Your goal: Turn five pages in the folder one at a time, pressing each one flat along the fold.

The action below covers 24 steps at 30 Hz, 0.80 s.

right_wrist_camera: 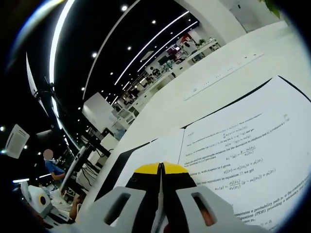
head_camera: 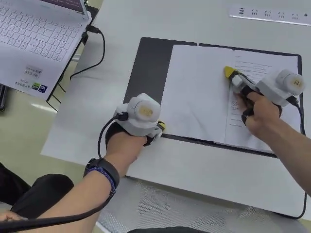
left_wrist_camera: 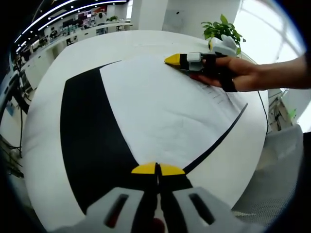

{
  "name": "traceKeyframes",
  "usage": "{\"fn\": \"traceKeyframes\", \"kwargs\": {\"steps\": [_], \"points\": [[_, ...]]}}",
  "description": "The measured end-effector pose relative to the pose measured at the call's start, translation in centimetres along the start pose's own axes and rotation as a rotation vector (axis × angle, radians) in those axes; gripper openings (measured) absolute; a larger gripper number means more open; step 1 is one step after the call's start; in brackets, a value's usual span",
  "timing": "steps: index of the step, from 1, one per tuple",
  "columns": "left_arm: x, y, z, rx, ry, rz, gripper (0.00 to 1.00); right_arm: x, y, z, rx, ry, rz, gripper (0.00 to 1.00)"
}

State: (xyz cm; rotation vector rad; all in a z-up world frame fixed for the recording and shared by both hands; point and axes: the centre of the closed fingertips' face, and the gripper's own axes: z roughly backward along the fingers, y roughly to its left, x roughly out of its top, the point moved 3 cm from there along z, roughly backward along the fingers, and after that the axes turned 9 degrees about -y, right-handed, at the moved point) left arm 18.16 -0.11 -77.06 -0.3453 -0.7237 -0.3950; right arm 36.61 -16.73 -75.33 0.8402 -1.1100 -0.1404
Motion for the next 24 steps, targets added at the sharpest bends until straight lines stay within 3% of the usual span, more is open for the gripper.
{"fn": "traceKeyframes", "kwargs": {"steps": [4, 6, 13, 18, 24], "points": [[0.0, 0.1, 0.0, -0.003, 0.0, 0.0, 0.0, 0.2, -0.3, -0.5, -0.009, -0.012, -0.001, 0.0], [0.0, 0.0, 0.0, -0.004, 0.003, -0.001, 0.0, 0.4, -1.1, -1.1, -0.016, -0.02, -0.008, 0.0], [0.0, 0.0, 0.0, -0.003, -0.001, 0.001, 0.0, 1.1, -0.6, -1.3, -0.043, -0.058, -0.03, 0.0], [0.1, -0.1, 0.0, 0.009, -0.004, 0.027, 0.0, 1.3, -1.5, -2.0, -0.076, -0.088, -0.047, 0.0], [0.1, 0.0, 0.0, 0.008, -0.005, 0.018, 0.0, 2.0, -1.5, -2.6, -0.105, -0.119, -0.077, 0.0]]}}
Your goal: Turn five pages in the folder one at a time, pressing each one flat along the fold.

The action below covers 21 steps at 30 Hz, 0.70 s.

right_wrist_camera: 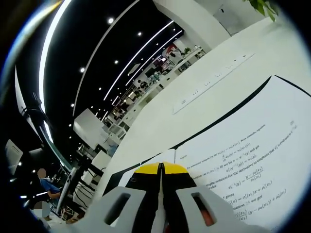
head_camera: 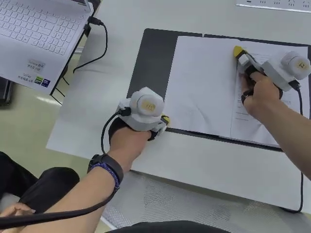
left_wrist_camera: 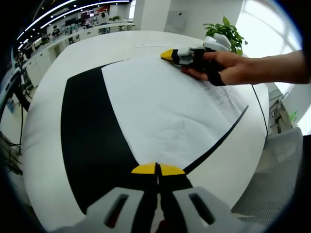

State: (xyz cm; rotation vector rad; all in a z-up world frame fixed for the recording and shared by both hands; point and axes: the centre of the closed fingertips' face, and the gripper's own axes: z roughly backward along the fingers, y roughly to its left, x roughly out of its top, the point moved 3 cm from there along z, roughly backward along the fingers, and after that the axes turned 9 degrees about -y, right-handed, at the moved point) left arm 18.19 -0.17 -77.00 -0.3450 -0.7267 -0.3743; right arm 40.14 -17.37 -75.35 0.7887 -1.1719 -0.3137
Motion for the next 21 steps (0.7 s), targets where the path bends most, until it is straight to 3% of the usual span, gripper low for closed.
{"fn": "traceKeyframes", "kwargs": {"steps": [8, 15, 21], "points": [[0.0, 0.0, 0.0, -0.002, -0.003, 0.002, 0.0, 0.8, -1.7, -1.8, -0.038, -0.038, -0.018, 0.0], [-0.1, 0.1, 0.0, 0.004, -0.004, 0.019, 0.0, 0.8, -1.3, -2.2, -0.071, -0.05, -0.031, 0.0], [0.1, 0.1, -0.1, 0.034, -0.009, 0.036, 0.0, 0.5, -0.7, -1.1, -0.045, -0.039, -0.026, 0.0]]}}
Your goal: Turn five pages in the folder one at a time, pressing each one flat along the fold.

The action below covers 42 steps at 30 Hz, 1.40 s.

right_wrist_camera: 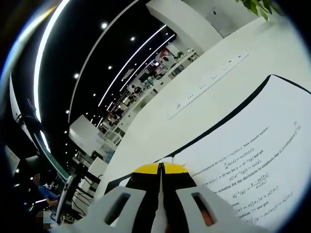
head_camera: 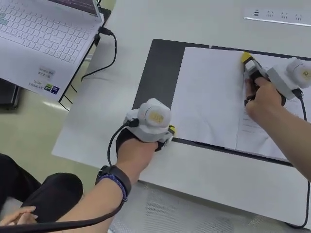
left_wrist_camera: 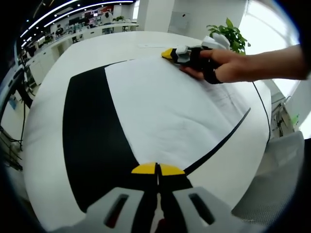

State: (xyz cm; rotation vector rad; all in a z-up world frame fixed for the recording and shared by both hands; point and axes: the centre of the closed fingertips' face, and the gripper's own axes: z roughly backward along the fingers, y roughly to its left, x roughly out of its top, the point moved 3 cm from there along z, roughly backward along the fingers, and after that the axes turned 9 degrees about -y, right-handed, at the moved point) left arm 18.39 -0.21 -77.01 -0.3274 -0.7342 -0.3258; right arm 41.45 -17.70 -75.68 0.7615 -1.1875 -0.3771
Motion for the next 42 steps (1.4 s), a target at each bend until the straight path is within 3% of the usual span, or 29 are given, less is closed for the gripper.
{"fn": "traceKeyframes", "kwargs": {"steps": [5, 6, 13, 19, 23, 30, 34, 42], "points": [[0.2, -0.1, -0.1, 0.004, 0.007, -0.018, 0.0, -0.6, 0.9, 1.6, 0.024, 0.016, 0.036, 0.0], [0.2, -0.2, -0.2, 0.004, 0.008, -0.024, 0.0, -0.5, 0.6, 1.1, 0.026, 0.019, 0.043, 0.0], [0.3, -0.1, -0.2, -0.001, 0.002, -0.038, 0.0, -0.8, 1.0, 2.1, 0.028, 0.022, 0.049, 0.0], [0.2, -0.3, -0.2, -0.001, 0.006, -0.095, 0.0, -1.0, 1.3, 2.8, 0.027, 0.032, 0.05, 0.0], [0.2, -0.2, -0.2, -0.005, 0.006, -0.094, 0.0, -1.3, 1.4, 3.9, 0.03, 0.028, 0.02, 0.0], [0.1, -0.3, -0.2, -0.002, -0.011, -0.112, 0.0, -2.2, 1.4, 5.9, 0.042, 0.043, 0.058, 0.0], [0.0, -0.2, -0.1, -0.001, -0.028, -0.085, 0.0, -2.5, 1.1, 7.0, 0.034, 0.046, 0.05, 0.0], [-0.1, -0.3, 0.1, -0.007, -0.033, -0.118, 0.0, -3.2, 1.1, 9.1, 0.03, 0.063, 0.046, 0.0]]}}
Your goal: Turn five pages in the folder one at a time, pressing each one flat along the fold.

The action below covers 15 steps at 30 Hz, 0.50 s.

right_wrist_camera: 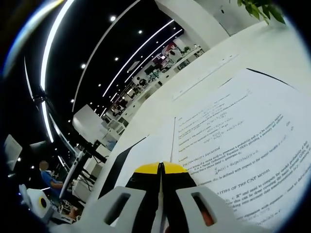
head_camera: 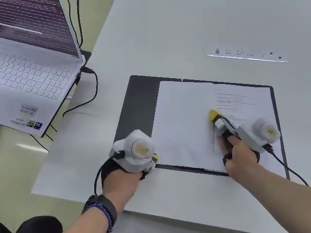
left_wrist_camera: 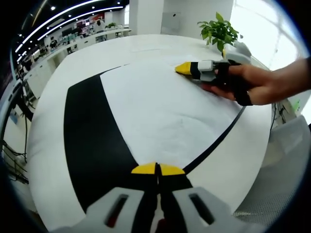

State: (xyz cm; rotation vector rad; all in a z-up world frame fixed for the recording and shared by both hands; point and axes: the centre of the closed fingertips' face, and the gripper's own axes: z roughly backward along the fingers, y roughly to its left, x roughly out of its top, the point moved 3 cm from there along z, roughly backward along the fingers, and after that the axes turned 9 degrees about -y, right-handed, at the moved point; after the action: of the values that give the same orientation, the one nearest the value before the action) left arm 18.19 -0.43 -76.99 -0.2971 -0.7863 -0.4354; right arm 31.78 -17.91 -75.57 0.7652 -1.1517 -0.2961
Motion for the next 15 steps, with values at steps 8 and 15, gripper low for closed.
{"fn": "traceKeyframes", "kwargs": {"steps": [8, 15], "points": [[-0.3, -0.1, 0.2, 0.011, -0.018, 0.007, 0.0, -0.7, -0.2, 1.6, 0.004, 0.016, 0.001, 0.0], [-0.3, 0.0, 0.2, -0.01, -0.015, -0.005, 0.0, -1.9, -0.6, 3.3, 0.004, 0.029, 0.001, 0.0]]}}
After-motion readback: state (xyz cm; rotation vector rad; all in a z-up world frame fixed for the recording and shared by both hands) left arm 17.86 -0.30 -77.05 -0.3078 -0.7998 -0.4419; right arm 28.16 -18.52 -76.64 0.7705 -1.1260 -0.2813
